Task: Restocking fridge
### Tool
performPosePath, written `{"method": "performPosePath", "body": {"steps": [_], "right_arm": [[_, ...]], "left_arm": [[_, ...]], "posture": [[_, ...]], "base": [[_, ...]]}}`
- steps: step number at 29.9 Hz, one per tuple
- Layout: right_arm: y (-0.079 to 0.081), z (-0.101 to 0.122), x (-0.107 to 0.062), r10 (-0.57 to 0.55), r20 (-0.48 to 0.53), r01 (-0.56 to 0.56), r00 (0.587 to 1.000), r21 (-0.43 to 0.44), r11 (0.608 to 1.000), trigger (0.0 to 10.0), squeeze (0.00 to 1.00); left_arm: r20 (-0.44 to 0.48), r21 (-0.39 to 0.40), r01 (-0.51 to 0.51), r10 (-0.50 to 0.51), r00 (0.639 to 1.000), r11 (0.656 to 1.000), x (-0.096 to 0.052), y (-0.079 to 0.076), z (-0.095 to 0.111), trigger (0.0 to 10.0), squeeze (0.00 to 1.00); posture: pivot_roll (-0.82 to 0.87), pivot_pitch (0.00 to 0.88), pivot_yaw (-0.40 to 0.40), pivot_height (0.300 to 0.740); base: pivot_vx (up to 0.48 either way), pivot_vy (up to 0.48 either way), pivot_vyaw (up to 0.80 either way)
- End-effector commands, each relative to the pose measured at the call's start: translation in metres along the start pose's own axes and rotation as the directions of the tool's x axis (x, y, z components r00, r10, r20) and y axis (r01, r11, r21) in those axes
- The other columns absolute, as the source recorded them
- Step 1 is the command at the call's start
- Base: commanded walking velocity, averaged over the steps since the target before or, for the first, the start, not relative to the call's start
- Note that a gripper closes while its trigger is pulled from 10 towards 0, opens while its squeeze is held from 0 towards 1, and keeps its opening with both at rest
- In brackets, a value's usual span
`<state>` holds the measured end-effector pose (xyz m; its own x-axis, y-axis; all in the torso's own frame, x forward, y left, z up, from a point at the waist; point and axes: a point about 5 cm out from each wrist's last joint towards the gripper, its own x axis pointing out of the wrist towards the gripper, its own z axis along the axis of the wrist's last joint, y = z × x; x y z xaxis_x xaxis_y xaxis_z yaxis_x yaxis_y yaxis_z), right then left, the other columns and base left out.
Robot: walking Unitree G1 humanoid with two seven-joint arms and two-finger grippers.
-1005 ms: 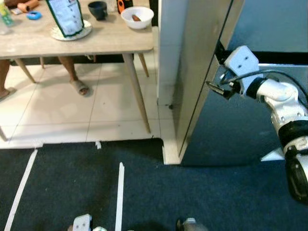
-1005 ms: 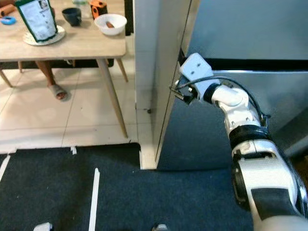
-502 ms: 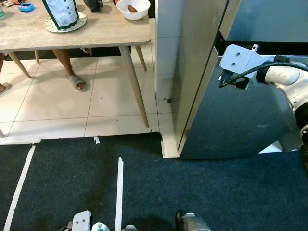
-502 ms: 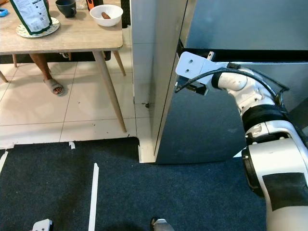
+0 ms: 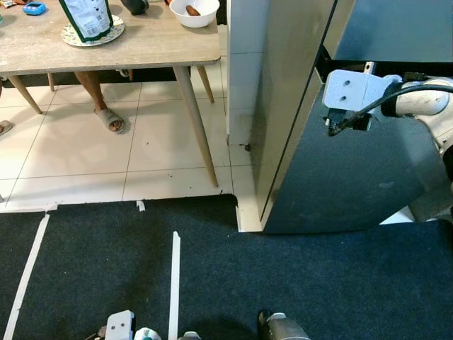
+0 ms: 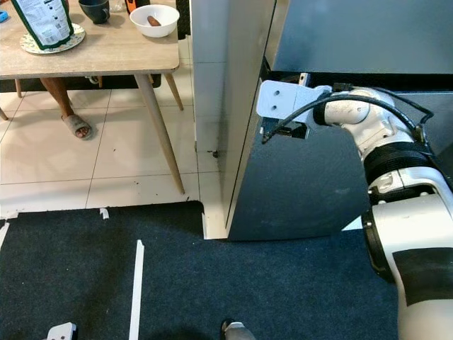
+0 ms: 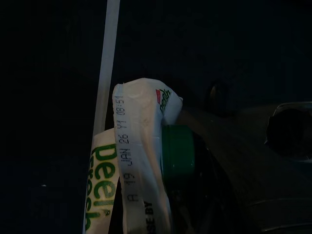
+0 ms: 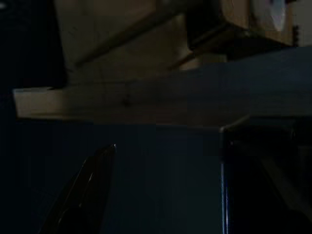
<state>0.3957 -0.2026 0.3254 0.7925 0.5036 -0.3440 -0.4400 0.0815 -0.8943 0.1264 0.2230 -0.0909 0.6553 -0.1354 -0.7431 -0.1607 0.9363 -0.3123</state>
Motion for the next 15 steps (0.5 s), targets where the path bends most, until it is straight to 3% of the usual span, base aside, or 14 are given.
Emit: {"method": "performPosePath", "body": {"steps": [1, 11, 15], "right_arm": [[0.028, -0.015, 0.006, 0.17, -0.059, -0.168, 0.984, 0.028, 0.985, 10.0, 0.0], [0.031, -0.022, 0.0, 0.251, -0.097, -0.249, 0.963, 0.034, 0.968, 10.0, 0.0], [0.017, -0.015, 0.0, 0.125, -0.068, -0.123, 0.99, 0.029, 0.992, 10.0, 0.0]], "left_arm": [[-0.108, -0.021, -0.001, -0.001, 0.994, 1.0, -0.008, -0.002, -0.029, 10.0, 0.0], [-0.102, -0.02, 0.007, -0.009, 0.995, 1.0, -0.006, -0.004, -0.028, 10.0, 0.0], [-0.105, -0.021, 0.003, -0.005, 0.994, 1.0, -0.007, -0.003, -0.028, 10.0, 0.0]], "posture": [[-0.05, 0.282, -0.061, 0.74], [-0.06, 0.28, -0.061, 0.74], [-0.05, 0.28, -0.061, 0.74]], "base": [[0.0, 0.0, 0.0], [0.0, 0.0, 0.0], [0.0, 0.0, 0.0]]}}
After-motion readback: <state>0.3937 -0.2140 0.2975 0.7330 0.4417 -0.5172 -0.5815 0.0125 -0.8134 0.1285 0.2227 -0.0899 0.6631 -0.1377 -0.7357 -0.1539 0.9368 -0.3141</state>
